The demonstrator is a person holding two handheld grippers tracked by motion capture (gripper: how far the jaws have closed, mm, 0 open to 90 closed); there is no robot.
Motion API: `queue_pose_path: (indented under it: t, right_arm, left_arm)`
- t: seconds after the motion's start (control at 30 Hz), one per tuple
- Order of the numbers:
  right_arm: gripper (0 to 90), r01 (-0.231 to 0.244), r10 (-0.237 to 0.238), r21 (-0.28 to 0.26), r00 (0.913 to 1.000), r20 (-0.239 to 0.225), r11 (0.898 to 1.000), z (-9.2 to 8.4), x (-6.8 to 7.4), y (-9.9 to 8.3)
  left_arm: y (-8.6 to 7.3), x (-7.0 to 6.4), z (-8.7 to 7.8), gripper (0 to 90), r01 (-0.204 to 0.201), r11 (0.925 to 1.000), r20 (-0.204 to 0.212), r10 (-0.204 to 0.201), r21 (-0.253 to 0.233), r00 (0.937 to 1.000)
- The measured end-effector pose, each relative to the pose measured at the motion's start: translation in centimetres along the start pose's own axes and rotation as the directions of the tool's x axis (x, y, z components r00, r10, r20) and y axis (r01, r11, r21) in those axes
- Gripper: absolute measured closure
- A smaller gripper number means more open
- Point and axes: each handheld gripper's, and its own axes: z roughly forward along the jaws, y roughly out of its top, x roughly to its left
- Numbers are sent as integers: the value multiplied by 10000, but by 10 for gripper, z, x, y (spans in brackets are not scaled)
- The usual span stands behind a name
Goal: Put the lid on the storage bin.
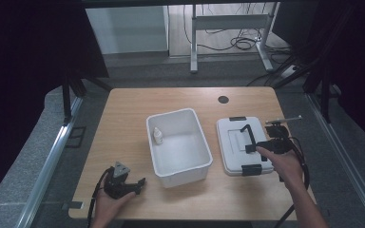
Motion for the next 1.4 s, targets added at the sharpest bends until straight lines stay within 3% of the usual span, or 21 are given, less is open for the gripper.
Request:
queue_pose_path:
  t: [0.27, 0.93, 1.1, 1.4]
  right_arm:
    - [462, -231, 218, 701, 9996, 188, 9973, 12, -8, 20]
    - [546, -713, 621, 1598, 9961, 620, 9846, 26, -28, 66]
    - [573, -792, 627, 1882, 9938, 919, 9789, 33, -33, 72]
    - [660, -1101, 924, 2127, 9915, 916, 9709, 52, -42, 79]
  left_arm:
    - [0, 0, 0, 160, -3, 10000, -6, 3, 6, 10000]
    - [0, 0, 0, 141, -74, 10000, 67, 73, 50, 10000]
    - [0, 0, 0, 140, -76, 10000, 68, 75, 50, 9999]
    - [0, 0, 0, 137, -89, 9999, 82, 88, 54, 9999]
